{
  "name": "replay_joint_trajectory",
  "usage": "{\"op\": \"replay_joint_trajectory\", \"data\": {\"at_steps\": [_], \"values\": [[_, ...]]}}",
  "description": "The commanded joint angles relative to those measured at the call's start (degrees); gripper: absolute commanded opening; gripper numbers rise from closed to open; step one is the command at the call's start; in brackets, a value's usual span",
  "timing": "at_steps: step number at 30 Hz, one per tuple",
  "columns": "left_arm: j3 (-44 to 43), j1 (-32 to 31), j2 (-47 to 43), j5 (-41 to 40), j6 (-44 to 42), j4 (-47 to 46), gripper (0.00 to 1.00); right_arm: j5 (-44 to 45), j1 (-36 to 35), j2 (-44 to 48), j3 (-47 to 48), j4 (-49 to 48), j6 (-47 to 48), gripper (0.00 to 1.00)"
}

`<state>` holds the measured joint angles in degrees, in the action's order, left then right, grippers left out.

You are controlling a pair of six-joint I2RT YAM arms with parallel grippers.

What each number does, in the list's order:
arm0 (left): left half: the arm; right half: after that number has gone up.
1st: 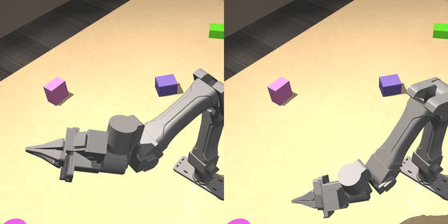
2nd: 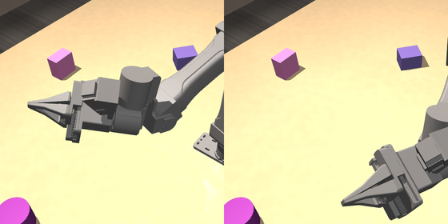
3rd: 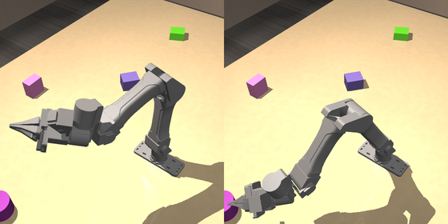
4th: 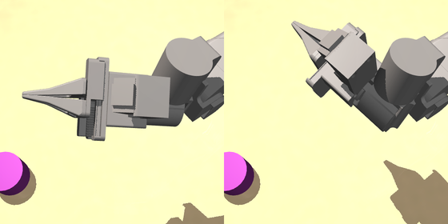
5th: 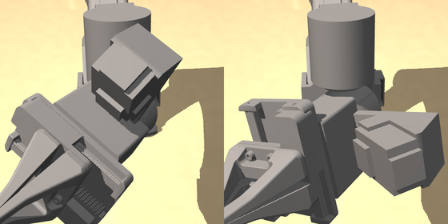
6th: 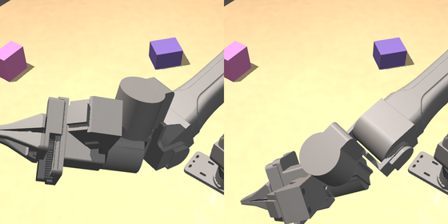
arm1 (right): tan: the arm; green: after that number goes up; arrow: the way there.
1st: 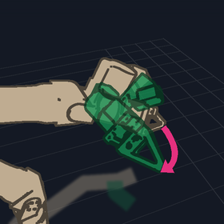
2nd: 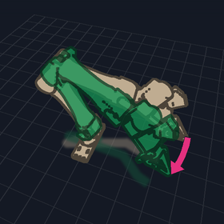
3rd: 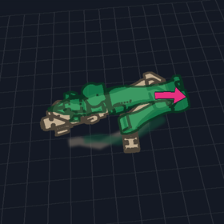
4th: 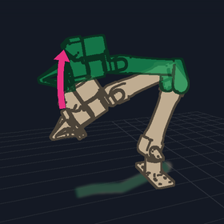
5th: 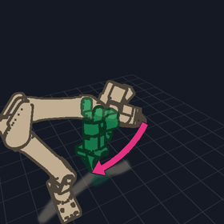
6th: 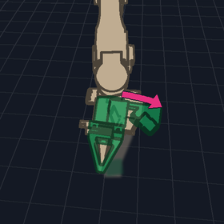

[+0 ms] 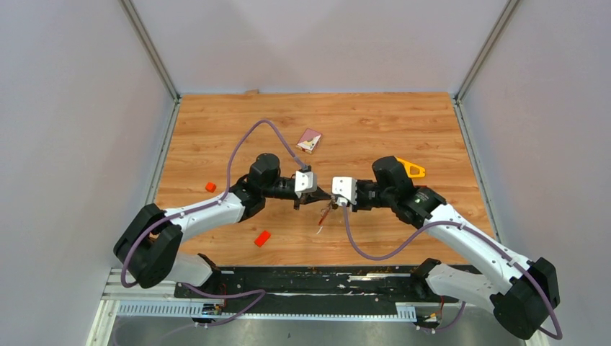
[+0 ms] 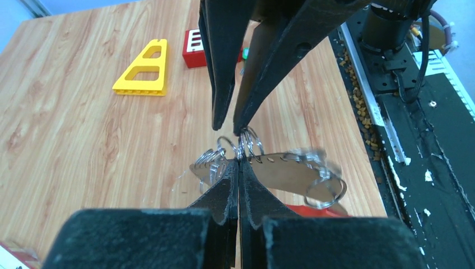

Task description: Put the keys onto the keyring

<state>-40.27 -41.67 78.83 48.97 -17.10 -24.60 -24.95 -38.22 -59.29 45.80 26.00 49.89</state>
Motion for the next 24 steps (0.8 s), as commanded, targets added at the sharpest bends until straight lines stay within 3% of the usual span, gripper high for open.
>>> {"op": "replay_joint_trajectory", "data": {"at_steps": [1,6,8,12,24], "values": [[-1.6,-0.3,-1.9,-1.9,-3.0,0.4,0.00,0.5,-0.2,0.4,1.7,-0.7,-1.2,0.22],[-2.0,-0.3,-2.4,-3.6,-5.2,2.5,0.00,0.4,0.0,2.6,1.7,-1.0,-1.4,0.47],[-2.4,-0.5,-3.1,-4.5,-7.7,5.1,0.00,0.0,0.2,3.7,2.1,-0.8,-1.0,0.50],[-2.9,-1.5,-4.8,-6.7,-12.1,8.8,0.00,-5.1,0.9,6.0,1.9,-1.9,-0.2,0.49],[0.3,-1.9,-2.9,-8.5,-1.0,-3.1,0.00,-15.0,0.9,-1.1,1.0,-1.8,-0.7,0.41]]}}
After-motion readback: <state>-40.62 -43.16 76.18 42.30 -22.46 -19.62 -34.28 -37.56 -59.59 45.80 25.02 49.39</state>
